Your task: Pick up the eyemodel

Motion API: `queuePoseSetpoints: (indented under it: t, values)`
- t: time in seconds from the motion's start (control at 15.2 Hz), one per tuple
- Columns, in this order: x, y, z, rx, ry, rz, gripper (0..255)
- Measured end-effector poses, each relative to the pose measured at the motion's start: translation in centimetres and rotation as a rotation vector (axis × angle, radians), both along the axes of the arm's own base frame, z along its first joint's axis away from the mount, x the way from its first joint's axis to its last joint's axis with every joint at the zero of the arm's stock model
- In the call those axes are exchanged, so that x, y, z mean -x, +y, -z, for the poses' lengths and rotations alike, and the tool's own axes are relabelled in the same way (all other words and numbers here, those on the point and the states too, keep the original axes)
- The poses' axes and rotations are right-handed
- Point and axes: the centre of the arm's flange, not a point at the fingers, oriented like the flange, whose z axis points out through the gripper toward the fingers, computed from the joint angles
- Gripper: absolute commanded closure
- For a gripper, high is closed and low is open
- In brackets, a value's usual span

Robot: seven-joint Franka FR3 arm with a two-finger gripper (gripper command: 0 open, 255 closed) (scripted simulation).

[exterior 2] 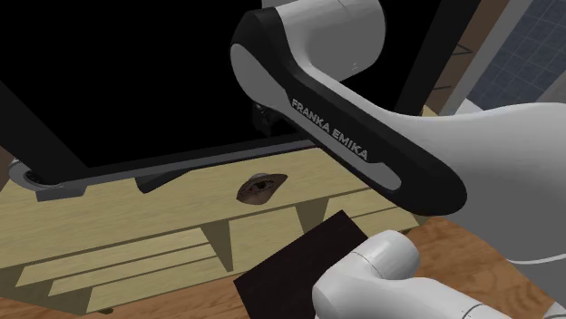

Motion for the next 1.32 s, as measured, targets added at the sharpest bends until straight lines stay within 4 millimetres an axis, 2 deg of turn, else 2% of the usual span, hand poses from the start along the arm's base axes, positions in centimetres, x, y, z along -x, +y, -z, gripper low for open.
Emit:
queuePoseSetpoints:
  t: [0.13, 0.33, 0.66, 1.12, 1.32]
  values:
    - [-0.3, 0.1, 0.5, 0.003, 0.003, -0.026, 0]
    - [-2.0, 0.4, 3.1, 0.021, 0.018, -0.166, 0]
    - [-5.2, 1.0, 9.1, 0.056, 0.047, -0.443, 0]
    - [-8.7, 3.4, 17.4, 0.106, 0.086, -0.839, 0]
    - [-9.4, 4.8, 20.9, 0.127, 0.102, -1.009, 0]
